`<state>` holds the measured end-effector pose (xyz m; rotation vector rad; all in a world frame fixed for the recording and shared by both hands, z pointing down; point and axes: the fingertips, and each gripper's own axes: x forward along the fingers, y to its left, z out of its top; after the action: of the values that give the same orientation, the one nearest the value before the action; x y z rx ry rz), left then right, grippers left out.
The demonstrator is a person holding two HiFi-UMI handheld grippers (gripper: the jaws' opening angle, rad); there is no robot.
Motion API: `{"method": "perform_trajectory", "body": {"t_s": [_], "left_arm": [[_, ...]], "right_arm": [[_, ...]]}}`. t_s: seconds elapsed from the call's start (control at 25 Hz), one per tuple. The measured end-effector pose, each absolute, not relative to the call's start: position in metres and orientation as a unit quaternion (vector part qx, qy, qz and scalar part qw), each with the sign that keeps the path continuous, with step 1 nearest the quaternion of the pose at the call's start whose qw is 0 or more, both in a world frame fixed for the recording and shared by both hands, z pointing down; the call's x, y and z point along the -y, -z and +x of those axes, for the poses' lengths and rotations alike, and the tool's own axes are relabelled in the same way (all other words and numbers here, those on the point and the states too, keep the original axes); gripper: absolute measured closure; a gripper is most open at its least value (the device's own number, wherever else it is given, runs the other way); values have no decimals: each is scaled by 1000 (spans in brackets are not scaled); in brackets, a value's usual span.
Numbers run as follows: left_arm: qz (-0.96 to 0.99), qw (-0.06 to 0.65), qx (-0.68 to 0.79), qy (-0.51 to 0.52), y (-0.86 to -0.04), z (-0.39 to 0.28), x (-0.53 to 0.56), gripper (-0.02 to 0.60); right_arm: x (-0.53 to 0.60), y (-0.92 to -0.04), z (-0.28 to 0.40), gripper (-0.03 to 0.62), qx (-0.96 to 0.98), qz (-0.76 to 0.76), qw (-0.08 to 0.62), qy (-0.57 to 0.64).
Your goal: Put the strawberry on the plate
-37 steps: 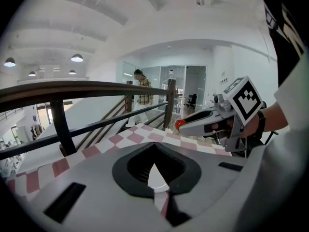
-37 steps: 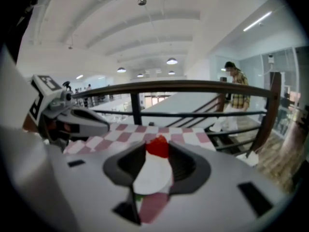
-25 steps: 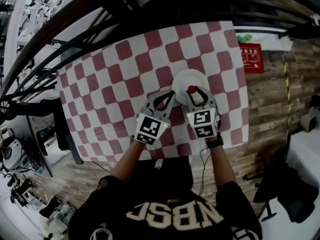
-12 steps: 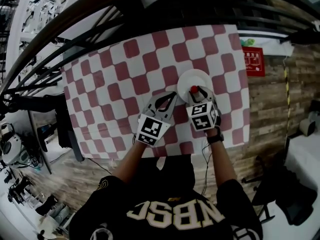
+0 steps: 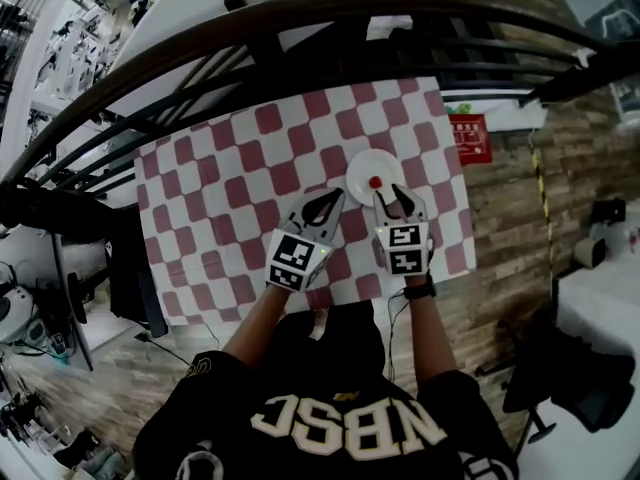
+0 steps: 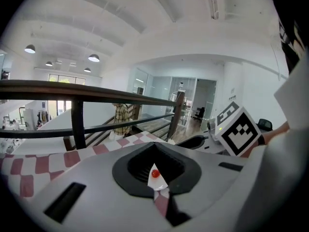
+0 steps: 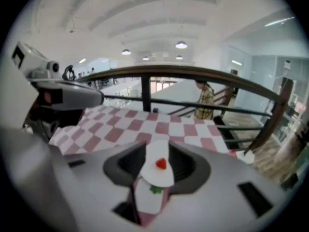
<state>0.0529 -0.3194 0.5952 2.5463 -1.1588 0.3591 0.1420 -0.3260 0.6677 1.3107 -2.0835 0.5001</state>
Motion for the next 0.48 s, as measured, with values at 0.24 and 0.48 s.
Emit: {"method": "perform_trajectory", "body": {"t_s": [0.24,0.48], "left_arm": [[910,127,386,-75,-528,52,292,572],[928,84,359,-42,-482,50,248,572]], "right_arm": [[294,-563,140,461,789,568,193,-131],[237,-500,143,536,751,642,116,-100]]}}
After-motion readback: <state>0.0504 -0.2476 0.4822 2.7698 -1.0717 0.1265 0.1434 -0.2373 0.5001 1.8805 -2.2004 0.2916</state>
